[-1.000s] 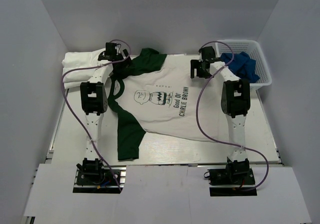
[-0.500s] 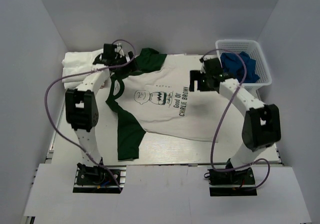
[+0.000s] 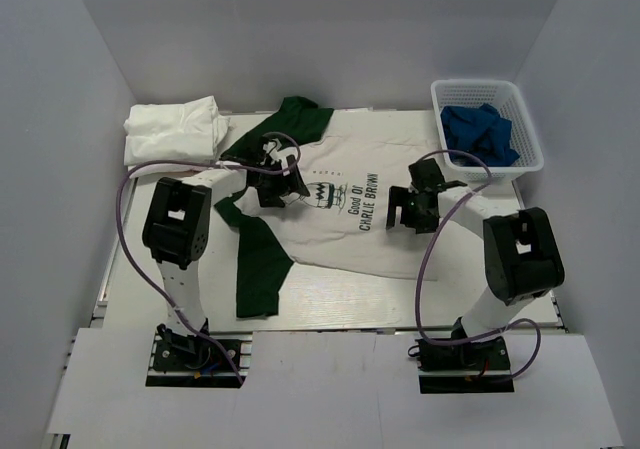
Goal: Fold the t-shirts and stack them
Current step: Flatten out the tshirt
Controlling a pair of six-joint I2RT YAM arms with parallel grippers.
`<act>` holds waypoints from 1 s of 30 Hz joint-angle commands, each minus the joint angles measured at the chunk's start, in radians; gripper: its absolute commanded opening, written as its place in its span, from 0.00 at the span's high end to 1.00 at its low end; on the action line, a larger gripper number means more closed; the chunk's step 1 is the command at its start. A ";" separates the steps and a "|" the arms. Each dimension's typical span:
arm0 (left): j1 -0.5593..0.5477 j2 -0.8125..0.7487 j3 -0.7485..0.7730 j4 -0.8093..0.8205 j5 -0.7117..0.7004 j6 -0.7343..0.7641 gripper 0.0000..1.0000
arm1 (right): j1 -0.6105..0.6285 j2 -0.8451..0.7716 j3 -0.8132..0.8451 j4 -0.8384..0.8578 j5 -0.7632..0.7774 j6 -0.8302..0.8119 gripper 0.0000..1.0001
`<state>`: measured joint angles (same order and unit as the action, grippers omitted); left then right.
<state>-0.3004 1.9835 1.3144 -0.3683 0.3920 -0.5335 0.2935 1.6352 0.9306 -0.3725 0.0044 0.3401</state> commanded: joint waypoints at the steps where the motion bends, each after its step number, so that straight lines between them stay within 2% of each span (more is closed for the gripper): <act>1: -0.016 0.106 0.045 -0.040 -0.071 0.009 0.00 | -0.033 0.107 0.046 0.026 0.068 0.027 0.10; 4: -0.016 0.178 0.107 -0.040 -0.036 0.009 0.00 | -0.059 0.207 0.120 0.007 0.077 0.023 0.10; 7: -0.025 0.219 0.201 -0.076 -0.024 0.018 0.00 | -0.071 0.236 0.211 -0.022 0.068 -0.018 0.10; 9: -0.025 0.203 0.246 -0.107 -0.024 0.029 0.00 | -0.060 0.219 0.244 -0.032 0.063 -0.048 0.10; 12: -0.048 0.106 0.224 -0.153 -0.024 0.041 0.00 | -0.051 0.100 0.237 -0.019 0.020 -0.078 0.10; 15: -0.068 -0.125 0.091 -0.166 -0.117 0.041 0.00 | -0.044 -0.023 0.183 -0.020 0.009 -0.069 0.10; 16: -0.068 -0.191 -0.006 -0.175 -0.137 0.041 0.00 | -0.033 -0.076 0.168 -0.020 0.017 -0.050 0.10; 17: -0.068 -0.315 -0.059 -0.191 -0.154 0.027 0.00 | -0.033 -0.130 0.149 -0.020 0.025 -0.033 0.10; 19: -0.068 -0.423 -0.203 -0.239 -0.225 -0.017 0.00 | -0.039 -0.194 0.049 -0.011 0.058 0.003 0.10; 20: -0.068 -0.525 -0.254 -0.291 -0.263 -0.061 0.00 | -0.040 -0.287 -0.014 0.003 0.063 0.064 0.10; 23: -0.077 -0.684 -0.459 -0.352 -0.272 -0.159 0.00 | -0.042 -0.434 -0.158 0.017 0.092 0.149 0.10; 25: -0.077 -0.845 -0.588 -0.371 -0.263 -0.210 0.00 | -0.047 -0.501 -0.260 0.033 0.083 0.183 0.10; 28: -0.077 -1.012 -0.697 -0.438 -0.275 -0.287 0.00 | -0.047 -0.578 -0.337 0.049 0.071 0.215 0.10; 30: -0.077 -1.061 -0.772 -0.439 -0.288 -0.325 0.00 | -0.050 -0.609 -0.384 0.070 0.092 0.246 0.10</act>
<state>-0.3752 0.9909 0.6079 -0.7513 0.1440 -0.7563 0.2489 1.0660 0.5842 -0.3470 0.0746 0.5106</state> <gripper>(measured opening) 0.996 0.904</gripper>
